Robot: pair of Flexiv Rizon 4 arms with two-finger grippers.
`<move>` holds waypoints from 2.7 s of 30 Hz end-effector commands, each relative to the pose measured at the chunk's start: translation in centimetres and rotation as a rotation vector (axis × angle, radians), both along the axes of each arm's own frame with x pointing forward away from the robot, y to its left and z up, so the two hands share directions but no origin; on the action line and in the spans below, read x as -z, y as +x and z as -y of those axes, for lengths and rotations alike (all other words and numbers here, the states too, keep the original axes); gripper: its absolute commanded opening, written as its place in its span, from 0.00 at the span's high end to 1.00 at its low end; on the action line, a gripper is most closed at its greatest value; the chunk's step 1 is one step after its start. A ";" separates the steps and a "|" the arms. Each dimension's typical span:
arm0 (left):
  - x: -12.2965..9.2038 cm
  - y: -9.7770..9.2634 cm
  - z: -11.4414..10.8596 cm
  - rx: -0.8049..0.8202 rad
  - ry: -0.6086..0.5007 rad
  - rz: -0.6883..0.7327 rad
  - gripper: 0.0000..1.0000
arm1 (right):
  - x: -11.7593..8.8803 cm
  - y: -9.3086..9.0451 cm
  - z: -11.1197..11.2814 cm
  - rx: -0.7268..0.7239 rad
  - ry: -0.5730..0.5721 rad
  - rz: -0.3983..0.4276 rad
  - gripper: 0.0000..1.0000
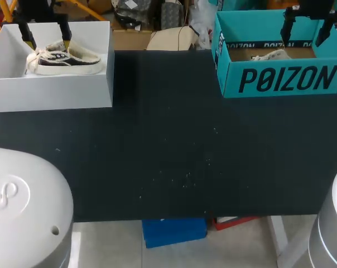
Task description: Take the shoe out of the shoebox, open the shoe tongue, remove and reinsert the insole, then place the shoe into the shoebox
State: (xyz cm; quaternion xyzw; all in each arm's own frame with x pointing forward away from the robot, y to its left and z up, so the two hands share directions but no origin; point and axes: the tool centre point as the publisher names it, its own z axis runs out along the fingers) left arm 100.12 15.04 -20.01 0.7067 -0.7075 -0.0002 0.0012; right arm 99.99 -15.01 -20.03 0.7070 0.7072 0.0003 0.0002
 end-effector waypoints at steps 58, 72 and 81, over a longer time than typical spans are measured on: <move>10.7 16.6 -7.9 1.461 0.064 0.060 0.47 | 0.0 0.0 0.0 0.000 0.000 0.000 0.00; 14.9 19.6 -5.0 1.530 0.006 0.027 0.56 | 0.0 0.0 0.0 0.000 0.000 0.000 0.00; 16.8 17.7 -4.4 1.557 -0.012 -0.011 0.62 | 0.0 0.0 0.0 0.000 0.000 0.000 0.00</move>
